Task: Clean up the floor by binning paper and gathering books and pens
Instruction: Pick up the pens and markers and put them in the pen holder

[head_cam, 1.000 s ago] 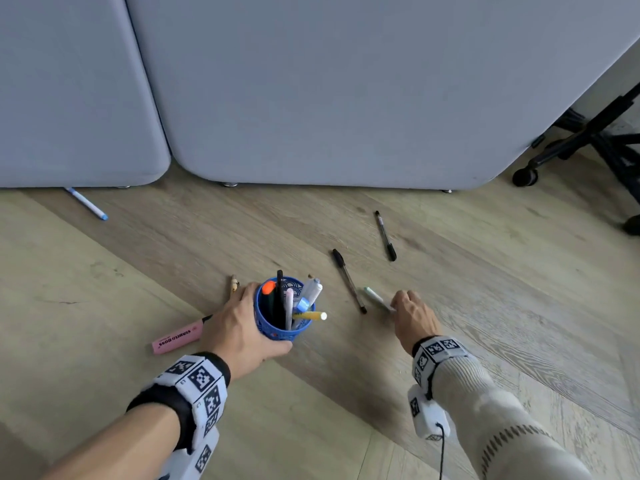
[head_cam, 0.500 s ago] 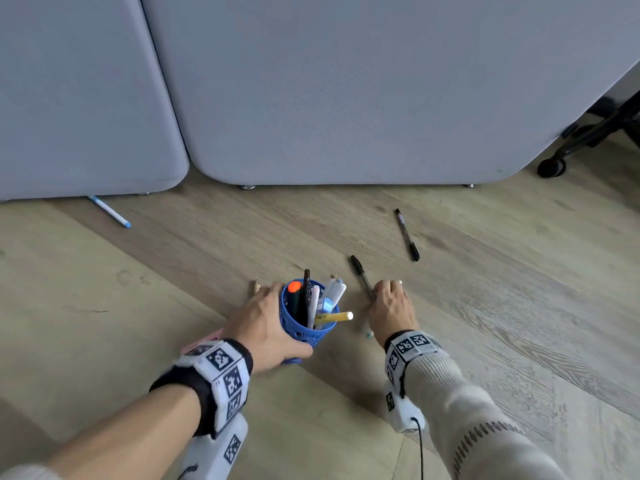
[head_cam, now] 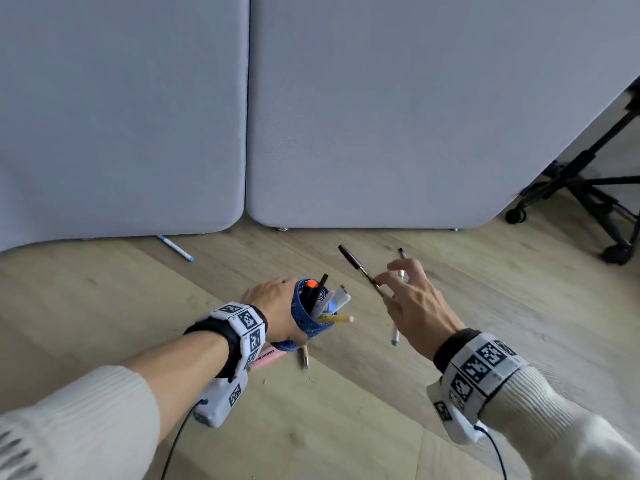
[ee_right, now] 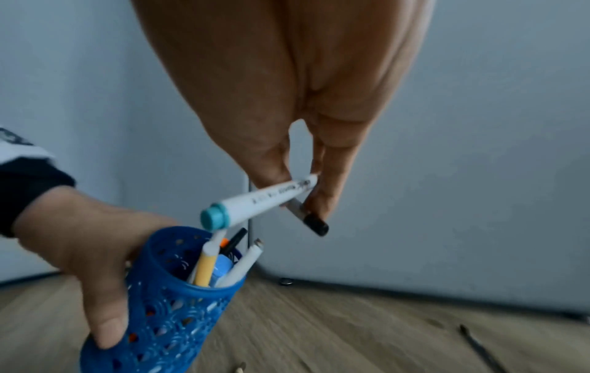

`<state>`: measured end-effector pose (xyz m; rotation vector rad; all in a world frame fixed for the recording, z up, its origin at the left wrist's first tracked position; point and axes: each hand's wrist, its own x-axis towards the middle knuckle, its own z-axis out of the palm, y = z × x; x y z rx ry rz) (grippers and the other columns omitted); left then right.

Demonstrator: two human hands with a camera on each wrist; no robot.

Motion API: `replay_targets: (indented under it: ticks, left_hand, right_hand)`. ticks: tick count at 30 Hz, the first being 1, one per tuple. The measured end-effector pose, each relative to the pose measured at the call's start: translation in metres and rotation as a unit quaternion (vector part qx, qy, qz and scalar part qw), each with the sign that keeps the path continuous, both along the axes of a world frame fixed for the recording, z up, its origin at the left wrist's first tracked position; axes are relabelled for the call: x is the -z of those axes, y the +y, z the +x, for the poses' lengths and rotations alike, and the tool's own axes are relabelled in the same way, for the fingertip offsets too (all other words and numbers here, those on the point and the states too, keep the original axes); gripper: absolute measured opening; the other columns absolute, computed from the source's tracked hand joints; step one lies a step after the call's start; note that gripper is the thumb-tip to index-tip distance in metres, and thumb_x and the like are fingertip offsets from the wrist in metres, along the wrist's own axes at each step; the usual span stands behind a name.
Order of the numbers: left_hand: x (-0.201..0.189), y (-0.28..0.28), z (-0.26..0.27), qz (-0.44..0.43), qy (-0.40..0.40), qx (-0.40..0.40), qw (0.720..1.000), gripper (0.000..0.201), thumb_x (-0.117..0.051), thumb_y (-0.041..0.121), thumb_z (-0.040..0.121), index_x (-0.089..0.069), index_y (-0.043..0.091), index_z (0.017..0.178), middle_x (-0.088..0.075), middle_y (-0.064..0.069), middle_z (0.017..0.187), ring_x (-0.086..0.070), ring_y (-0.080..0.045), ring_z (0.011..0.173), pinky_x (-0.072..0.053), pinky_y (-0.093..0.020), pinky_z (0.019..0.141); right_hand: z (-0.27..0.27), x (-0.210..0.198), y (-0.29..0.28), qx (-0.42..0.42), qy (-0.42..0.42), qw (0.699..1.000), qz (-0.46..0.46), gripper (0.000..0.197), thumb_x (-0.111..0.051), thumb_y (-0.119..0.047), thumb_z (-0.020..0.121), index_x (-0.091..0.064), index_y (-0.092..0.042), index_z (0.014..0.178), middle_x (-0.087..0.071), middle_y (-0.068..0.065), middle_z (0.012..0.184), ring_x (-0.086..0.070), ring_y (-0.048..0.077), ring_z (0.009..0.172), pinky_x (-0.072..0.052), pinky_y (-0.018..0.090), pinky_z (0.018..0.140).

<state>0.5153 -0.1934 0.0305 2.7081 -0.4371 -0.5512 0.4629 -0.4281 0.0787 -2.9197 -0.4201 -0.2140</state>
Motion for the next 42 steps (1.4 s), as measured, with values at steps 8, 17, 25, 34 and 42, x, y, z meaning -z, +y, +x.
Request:
replay_targets:
  ticks: [8, 17, 25, 34, 42]
  left_hand:
    - [-0.030, -0.010, -0.011, 0.025, -0.016, 0.070, 0.997, 0.072, -0.078, 0.052, 0.041, -0.050, 0.028, 0.103, -0.062, 0.009, 0.098, -0.062, -0.019, 0.087, -0.051, -0.030, 0.074]
    - [-0.048, -0.025, -0.018, -0.001, -0.048, 0.093, 0.994, 0.070, -0.077, 0.053, 0.040, -0.053, 0.027, 0.101, -0.063, 0.008, 0.094, -0.063, -0.021, 0.084, -0.051, -0.030, 0.069]
    - [-0.028, -0.028, -0.003, 0.025, -0.034, 0.058, 0.997, 0.059, -0.080, 0.051, 0.049, -0.051, 0.030, 0.095, -0.060, 0.008, 0.094, -0.062, -0.018, 0.084, -0.053, -0.032, 0.072]
    - [0.013, -0.067, 0.028, -0.004, -0.015, -0.008, 1.000, 0.065, -0.075, 0.048, 0.043, -0.048, 0.036, 0.101, -0.055, 0.015, 0.098, -0.057, -0.012, 0.082, -0.043, -0.024, 0.064]
    - [0.053, -0.077, 0.044, -0.067, -0.022, -0.114, 0.991, 0.078, -0.073, 0.054, 0.037, -0.048, 0.038, 0.109, -0.053, 0.018, 0.104, -0.060, -0.007, 0.088, -0.051, -0.026, 0.075]
  right_hand:
    - [-0.033, -0.059, 0.063, -0.036, 0.131, 0.930, -0.342, 0.027, -0.035, -0.003, 0.098, -0.057, -0.006, 0.113, -0.034, 0.015, 0.134, -0.051, 0.030, 0.103, -0.052, 0.033, 0.073]
    - [-0.016, -0.069, 0.065, -0.057, 0.080, 0.975, -0.201, 0.056, -0.044, 0.011, 0.079, -0.033, -0.011, 0.128, -0.021, 0.015, 0.142, -0.061, 0.027, 0.062, -0.055, 0.041, 0.055]
    - [0.020, -0.039, 0.036, -0.056, 0.076, 0.941, -0.325, 0.028, -0.046, -0.021, 0.099, -0.050, -0.023, 0.127, -0.049, 0.005, 0.094, -0.050, 0.022, 0.069, -0.040, 0.033, 0.056]
    - [0.087, 0.034, -0.069, -0.039, 0.001, 0.995, 0.089, 0.026, -0.053, -0.030, 0.092, -0.065, -0.021, 0.114, -0.058, -0.006, 0.105, -0.060, 0.006, 0.084, -0.051, 0.027, 0.075]
    - [0.156, 0.157, -0.185, 0.200, 0.223, 0.952, -0.070, 0.044, -0.039, -0.019, 0.096, -0.043, -0.035, 0.137, -0.049, 0.010, 0.125, -0.049, 0.029, 0.113, -0.043, 0.036, 0.096]
